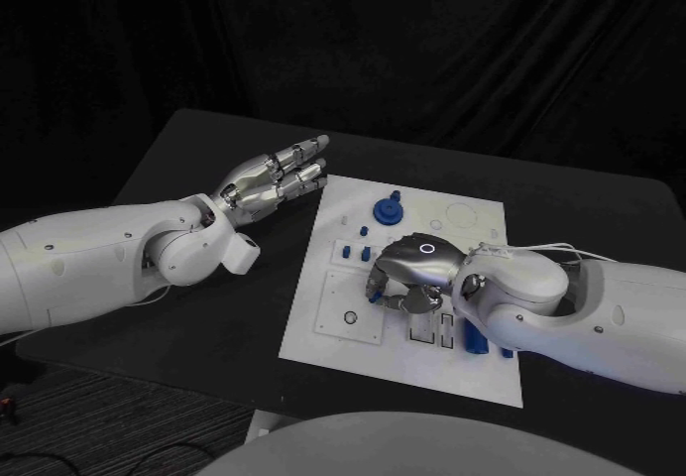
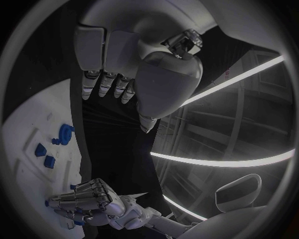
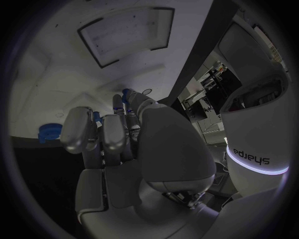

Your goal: Assemble the parts on the task board

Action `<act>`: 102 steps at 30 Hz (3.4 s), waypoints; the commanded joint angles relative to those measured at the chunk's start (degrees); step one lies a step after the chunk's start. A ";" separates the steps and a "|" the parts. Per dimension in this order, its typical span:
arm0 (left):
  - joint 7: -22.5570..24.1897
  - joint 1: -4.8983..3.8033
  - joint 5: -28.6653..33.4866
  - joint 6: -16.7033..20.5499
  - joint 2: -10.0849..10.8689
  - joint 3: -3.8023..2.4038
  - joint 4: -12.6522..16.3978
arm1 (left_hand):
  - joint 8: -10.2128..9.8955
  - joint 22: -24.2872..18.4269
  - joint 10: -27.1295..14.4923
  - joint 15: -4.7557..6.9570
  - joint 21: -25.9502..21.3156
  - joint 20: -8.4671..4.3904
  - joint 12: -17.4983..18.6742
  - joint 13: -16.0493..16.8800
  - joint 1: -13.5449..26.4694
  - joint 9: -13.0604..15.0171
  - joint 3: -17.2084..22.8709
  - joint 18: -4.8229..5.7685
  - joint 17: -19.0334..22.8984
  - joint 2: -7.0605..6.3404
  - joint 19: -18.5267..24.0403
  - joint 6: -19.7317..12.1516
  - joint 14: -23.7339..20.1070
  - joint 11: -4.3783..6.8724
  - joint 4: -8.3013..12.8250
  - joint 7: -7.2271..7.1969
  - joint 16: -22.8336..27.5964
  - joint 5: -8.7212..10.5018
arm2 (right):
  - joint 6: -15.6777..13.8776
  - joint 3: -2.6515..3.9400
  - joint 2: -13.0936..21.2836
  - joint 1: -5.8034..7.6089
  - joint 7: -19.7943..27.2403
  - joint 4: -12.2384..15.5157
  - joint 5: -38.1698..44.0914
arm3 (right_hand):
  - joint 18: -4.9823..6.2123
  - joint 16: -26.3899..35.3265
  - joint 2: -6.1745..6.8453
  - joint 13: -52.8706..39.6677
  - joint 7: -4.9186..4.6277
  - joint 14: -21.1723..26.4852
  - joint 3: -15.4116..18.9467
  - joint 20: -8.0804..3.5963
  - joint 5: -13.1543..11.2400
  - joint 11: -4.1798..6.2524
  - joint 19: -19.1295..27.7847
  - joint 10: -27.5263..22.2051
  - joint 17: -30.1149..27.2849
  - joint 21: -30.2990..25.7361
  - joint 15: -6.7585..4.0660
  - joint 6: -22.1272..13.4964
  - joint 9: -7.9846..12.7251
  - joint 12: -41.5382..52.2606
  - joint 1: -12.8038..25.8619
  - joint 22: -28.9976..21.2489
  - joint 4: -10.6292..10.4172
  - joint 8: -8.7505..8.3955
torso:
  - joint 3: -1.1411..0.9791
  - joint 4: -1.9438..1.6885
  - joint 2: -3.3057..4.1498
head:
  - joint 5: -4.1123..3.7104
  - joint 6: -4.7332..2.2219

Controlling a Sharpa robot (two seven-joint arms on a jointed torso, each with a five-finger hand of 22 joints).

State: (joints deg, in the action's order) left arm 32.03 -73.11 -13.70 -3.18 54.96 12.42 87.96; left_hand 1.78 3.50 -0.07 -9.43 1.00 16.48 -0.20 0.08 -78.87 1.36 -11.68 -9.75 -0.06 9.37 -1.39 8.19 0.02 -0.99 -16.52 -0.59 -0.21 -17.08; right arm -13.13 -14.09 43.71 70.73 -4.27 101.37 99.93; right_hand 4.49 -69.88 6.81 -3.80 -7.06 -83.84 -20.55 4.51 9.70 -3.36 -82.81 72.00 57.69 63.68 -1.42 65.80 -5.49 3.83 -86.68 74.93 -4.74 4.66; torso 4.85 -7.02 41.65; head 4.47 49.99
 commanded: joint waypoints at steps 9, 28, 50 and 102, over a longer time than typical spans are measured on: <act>0.36 0.20 0.34 -1.13 -0.23 -0.05 -0.11 | 0.32 0.23 0.07 -0.45 0.34 -0.02 0.20 -0.08 -0.81 0.09 -0.47 -0.61 0.06 0.37 -0.51 0.06 -0.02 -0.56 0.06 0.41 0.21 -0.37 | 0.52 -0.10 -0.31 -0.40 0.17 -0.22 0.81 | 0.38 0.41 1.58 -0.16 -1.13 -0.11 0.46 0.60 -2.33 -0.85 0.56 -0.83 -0.27 -1.17 0.80 -4.74 1.25 0.09 2.65 8.56 -1.35 -1.20 | 0.02 0.00 -0.05 | 0.16 0.01; -0.01 0.36 0.34 -1.42 -0.49 -0.05 -0.69 | 0.45 0.22 0.07 -0.56 0.39 0.01 0.20 -0.08 -1.25 0.13 -0.61 -0.57 0.06 0.68 -0.59 0.35 -0.02 -0.55 0.18 1.18 0.21 -0.69 | -1.72 -0.10 -0.46 -0.41 1.31 -0.54 0.82 | 0.56 0.05 2.46 -0.51 1.53 0.20 4.12 0.76 -5.30 -0.62 0.93 -2.99 0.14 -1.88 0.75 -15.39 1.67 0.62 7.35 8.38 -4.85 -1.03 | -0.03 0.01 -0.03 | 0.06 0.01; -0.32 0.56 0.34 -1.46 -0.14 -0.05 -0.56 | 0.49 0.31 0.07 -0.77 0.46 0.05 0.20 -0.08 -1.86 0.13 -0.55 -0.53 0.03 1.45 -0.73 0.36 0.02 -0.96 0.27 1.23 0.17 -1.75 | -9.64 -0.09 3.35 0.87 2.54 1.54 -3.15 | 0.57 -0.25 1.67 -1.35 -0.30 0.13 9.83 0.60 -6.88 -0.40 0.94 -3.68 0.49 -1.98 0.58 -14.70 1.41 1.79 12.57 8.36 -8.14 -0.68 | 0.09 -0.04 -0.09 | -0.05 0.01; -0.56 0.68 0.34 -1.85 -0.23 -0.05 -1.07 | 0.55 0.34 0.07 -0.79 0.50 0.07 0.20 -0.08 -2.12 0.15 -0.65 -0.52 0.02 1.57 -0.79 0.46 0.04 -1.24 0.28 1.27 0.15 -1.94 | 7.25 -0.11 3.23 1.57 -1.14 -0.73 -14.38 | 0.98 0.38 -3.08 -62.33 1.13 0.59 11.81 -1.24 2.33 2.22 1.78 2.39 -0.06 -4.43 -1.47 -7.55 -4.67 66.01 6.78 7.79 -1.29 3.23 | 0.02 -0.03 0.06 | -0.37 0.01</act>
State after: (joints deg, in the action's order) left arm 30.86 -72.54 -13.68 -4.30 54.87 12.42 86.83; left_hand 1.99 3.79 0.09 -9.83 1.21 16.47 -0.20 0.06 -80.41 1.45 -11.99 -9.75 -0.09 10.91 -1.80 8.70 0.02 -1.94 -16.20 0.32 -0.21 -18.74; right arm -6.97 -14.20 47.00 72.47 -4.76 100.65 84.90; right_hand 4.48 -69.44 3.85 -66.08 -5.83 -83.23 -8.85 3.48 12.32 -1.02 -80.98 73.93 57.56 59.35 -2.87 58.43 -10.10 69.51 -80.01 74.92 -5.99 8.03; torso 4.85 -7.05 41.68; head 4.14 49.99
